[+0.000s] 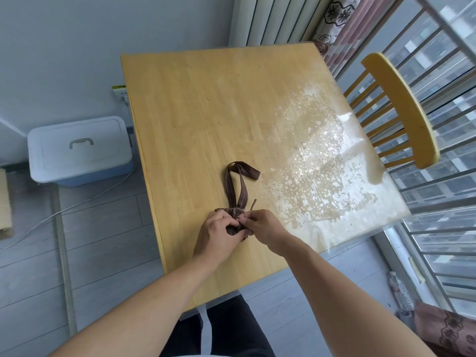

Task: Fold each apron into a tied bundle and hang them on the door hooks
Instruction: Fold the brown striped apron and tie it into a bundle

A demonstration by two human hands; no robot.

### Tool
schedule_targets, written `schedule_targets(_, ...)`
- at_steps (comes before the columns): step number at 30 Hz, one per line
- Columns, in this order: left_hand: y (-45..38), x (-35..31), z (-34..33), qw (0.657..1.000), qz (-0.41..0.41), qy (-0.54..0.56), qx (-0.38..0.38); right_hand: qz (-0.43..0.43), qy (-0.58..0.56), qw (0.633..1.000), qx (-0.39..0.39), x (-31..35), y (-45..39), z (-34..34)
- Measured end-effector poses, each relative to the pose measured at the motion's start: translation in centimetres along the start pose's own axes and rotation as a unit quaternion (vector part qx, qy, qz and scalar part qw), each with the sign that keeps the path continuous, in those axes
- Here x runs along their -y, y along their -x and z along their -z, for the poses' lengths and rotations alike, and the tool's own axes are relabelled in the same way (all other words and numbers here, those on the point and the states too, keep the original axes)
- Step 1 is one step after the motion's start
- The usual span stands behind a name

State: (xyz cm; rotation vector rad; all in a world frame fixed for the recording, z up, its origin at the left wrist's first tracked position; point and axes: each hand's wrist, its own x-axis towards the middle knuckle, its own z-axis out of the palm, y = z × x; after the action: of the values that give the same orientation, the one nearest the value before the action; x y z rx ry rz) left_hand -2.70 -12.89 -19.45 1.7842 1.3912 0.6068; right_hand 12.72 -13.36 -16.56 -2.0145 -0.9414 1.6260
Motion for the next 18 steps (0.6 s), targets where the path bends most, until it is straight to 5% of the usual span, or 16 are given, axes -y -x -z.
schedule_targets(5,-0.1,-0.4,0.1,0.999,0.027,-0.017,0.012,-0.005,-0.011,1.000,-0.006,0.0,0.0,0.4)
schedule_targets(12,-1.4,-0.2,2.9,0.968,-0.057,-0.180,0.162,0.077,0.194,0.974,-0.093,0.0,0.6,2.1)
schedule_targets(18,-1.9,0.9,3.9,0.958,-0.064,-0.185,0.211,0.146,0.310,0.925,-0.160,-1.5,1.3,1.1)
